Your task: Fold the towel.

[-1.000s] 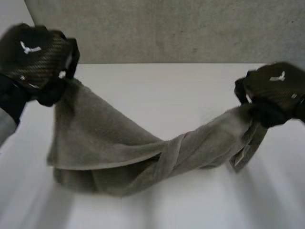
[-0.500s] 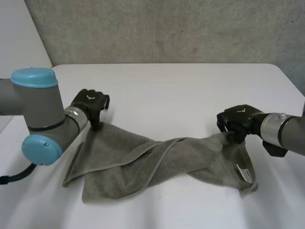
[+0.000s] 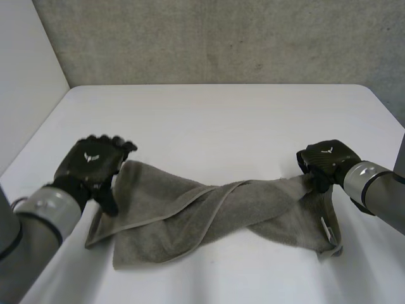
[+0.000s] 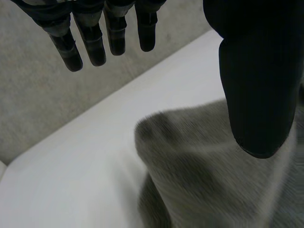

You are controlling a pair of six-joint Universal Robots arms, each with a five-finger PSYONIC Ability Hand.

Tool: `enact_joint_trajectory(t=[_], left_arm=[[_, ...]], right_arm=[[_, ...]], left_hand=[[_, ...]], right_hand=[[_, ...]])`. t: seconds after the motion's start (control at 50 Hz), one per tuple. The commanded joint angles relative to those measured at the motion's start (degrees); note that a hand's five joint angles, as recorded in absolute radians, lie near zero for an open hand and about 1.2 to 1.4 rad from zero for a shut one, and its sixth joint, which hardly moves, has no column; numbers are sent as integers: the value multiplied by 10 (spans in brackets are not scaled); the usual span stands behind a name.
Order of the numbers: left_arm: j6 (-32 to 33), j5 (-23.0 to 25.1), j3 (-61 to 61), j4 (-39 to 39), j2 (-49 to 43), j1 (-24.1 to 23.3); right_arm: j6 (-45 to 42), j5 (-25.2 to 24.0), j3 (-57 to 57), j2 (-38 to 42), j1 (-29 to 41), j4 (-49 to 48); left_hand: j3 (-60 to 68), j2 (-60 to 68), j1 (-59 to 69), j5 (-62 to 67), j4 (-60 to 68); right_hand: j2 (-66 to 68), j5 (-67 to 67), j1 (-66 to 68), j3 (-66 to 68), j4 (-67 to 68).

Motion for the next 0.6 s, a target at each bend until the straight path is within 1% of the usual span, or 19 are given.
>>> enact_joint_trajectory(t=[0.02,0.04,0.08,0.1,0.14,0.16,0.2,0.22,0.26,0.32,0.36,0.42,0.5,0.6], left_arm=[[-1,-1,-84,35,1,5],[-1,-1,-84,35,0,5],[2,-16,-92,67,-26,6],[2,-16,-92,67,-26,6],[6,-43,-93,95,-61,6],[6,-43,-93,96,-61,6],[6,-68,-89,112,-91,7],[6,-68,-89,112,-91,7],[6,-93,-87,116,-115,7],[6,-106,-87,116,-122,7],[6,-127,-90,118,-127,6],[6,-136,-90,118,-129,6],[4,-136,-88,120,-130,6],[4,-136,-84,147,-141,7]], right_arm=[[-10,-1,4,3,3,-5],[-10,-1,4,3,3,-5],[-11,-1,6,5,10,-5],[-11,-1,6,5,10,-5],[-11,-1,9,6,11,-7],[-11,-1,9,6,11,-7],[-11,-1,12,6,11,-8],[-11,-1,12,6,11,-8],[-12,-1,15,6,11,-9],[-12,-1,16,6,12,-11],[-13,0,16,7,15,-18],[-13,1,16,8,15,-21],[-16,1,16,9,15,-21],[-26,0,22,9,16,-21]], left_hand=[[22,21,23,21,22],[22,21,23,21,22],[22,21,23,21,22],[22,21,23,21,22],[22,21,23,21,22],[22,21,23,21,22],[22,21,23,21,22],[22,21,23,21,22],[22,21,23,21,22],[24,23,24,22,24],[22,21,23,21,22],[20,20,21,19,21],[20,20,21,19,21],[25,25,26,24,26]], right_hand=[[53,32,49,29,28],[53,32,49,29,28],[53,32,49,29,28],[53,32,49,29,28],[53,32,49,29,28],[53,32,49,29,28],[53,32,49,29,28],[53,32,49,29,28],[53,32,49,29,28],[53,32,49,29,28],[53,32,49,29,28],[53,32,49,29,28],[53,32,49,29,28],[53,32,49,29,28]])
